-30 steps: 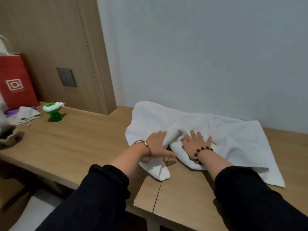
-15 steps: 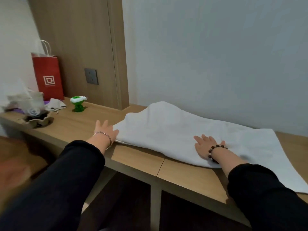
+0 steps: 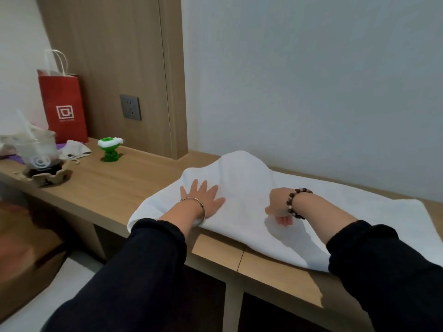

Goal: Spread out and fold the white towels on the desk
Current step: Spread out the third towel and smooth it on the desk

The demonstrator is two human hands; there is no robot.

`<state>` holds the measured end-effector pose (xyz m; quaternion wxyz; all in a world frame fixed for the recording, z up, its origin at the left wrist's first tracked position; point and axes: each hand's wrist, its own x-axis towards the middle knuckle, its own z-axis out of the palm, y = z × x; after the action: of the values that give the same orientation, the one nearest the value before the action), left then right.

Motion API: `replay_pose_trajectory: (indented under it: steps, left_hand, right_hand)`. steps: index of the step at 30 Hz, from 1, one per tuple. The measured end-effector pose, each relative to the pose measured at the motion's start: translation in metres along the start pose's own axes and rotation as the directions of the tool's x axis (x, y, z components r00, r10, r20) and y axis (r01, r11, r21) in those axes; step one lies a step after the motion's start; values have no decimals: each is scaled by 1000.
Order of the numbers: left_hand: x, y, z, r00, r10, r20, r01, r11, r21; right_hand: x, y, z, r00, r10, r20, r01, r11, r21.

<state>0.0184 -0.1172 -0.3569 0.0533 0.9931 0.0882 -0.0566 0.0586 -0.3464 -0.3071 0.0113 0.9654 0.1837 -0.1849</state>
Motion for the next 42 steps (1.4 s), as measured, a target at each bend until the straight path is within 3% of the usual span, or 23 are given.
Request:
replay_pose_trajectory:
  steps: [1,4,5,8,10,16,21,24,26,28,30,31,33,34,35,36,38,40,42]
  left_hand:
    - [2,-5,7,1000,2,2,-2,1000,30]
    - [6,-13,18,1000,16,-12,-16,1000,14]
    - [6,-12,18,1000,15,-24,-14,1000,12]
    - [6,-9,18,998,10,-64,-10,1000,4]
    - [7,-10,21,995,6,-102,-7,1000,-16]
    - [6,-8,23,994,41,-102,-41,999,-5]
    - [4,-8,22,992,60,-114,-63,998,-18]
    - [2,-8,22,990,76,-119,-81,996,-35]
    - [1,-9,22,989,76,-125,-81,996,-38]
    - [1,-9,21,988,69,-136,-78,995,-64]
    - [-1,-9,21,983,47,-179,-69,991,-118]
    - [-2,-9,21,976,23,-218,-59,985,-161]
    - [-5,-10,18,949,-50,-310,-37,962,-269]
    - [-7,-12,17,930,-84,-358,-38,946,-321]
    - [-9,-12,15,905,-109,-411,-52,930,-363]
    - [-11,-12,13,876,-122,-466,-81,916,-393]
    - [-16,-11,11,817,-108,-566,-166,897,-410]
    - [-20,-10,9,798,-28,-601,-229,910,-346]
    - [-19,-9,9,824,98,-559,-247,949,-197]
  right_hand:
    - [6,-6,-3,1000,-2,-3,2,1000,-29]
    - [32,-22,-4,933,-48,-355,44,999,-21]
    - [38,-27,-2,910,-65,-409,79,997,16]
    - [55,-41,14,941,-111,-320,109,994,-23]
    - [61,-42,19,934,-112,-341,103,994,-45]
    - [81,-31,-3,933,-94,-348,140,984,109]
    - [117,-22,-32,816,116,-567,36,968,249]
    - [135,-17,-46,877,272,-396,-52,873,485]
    - [139,-19,-52,930,255,-264,-61,817,573]
    - [140,-22,-58,943,179,-280,-4,849,528]
    - [134,-27,-63,912,69,-404,118,900,420]
    - [125,-31,-63,864,3,-503,198,918,345]
    - [100,-36,-54,657,-223,-720,408,909,91]
    - [83,-40,-43,556,-377,-740,521,852,-43]
    - [68,-43,-31,500,-498,-708,625,774,-103]
    - [53,-44,-15,516,-574,-635,679,727,-105]
    - [31,-42,17,519,-692,-502,702,680,-211]
    - [24,-34,32,467,-753,-463,701,635,-325]
    - [18,-30,28,527,-743,-413,694,657,-296]
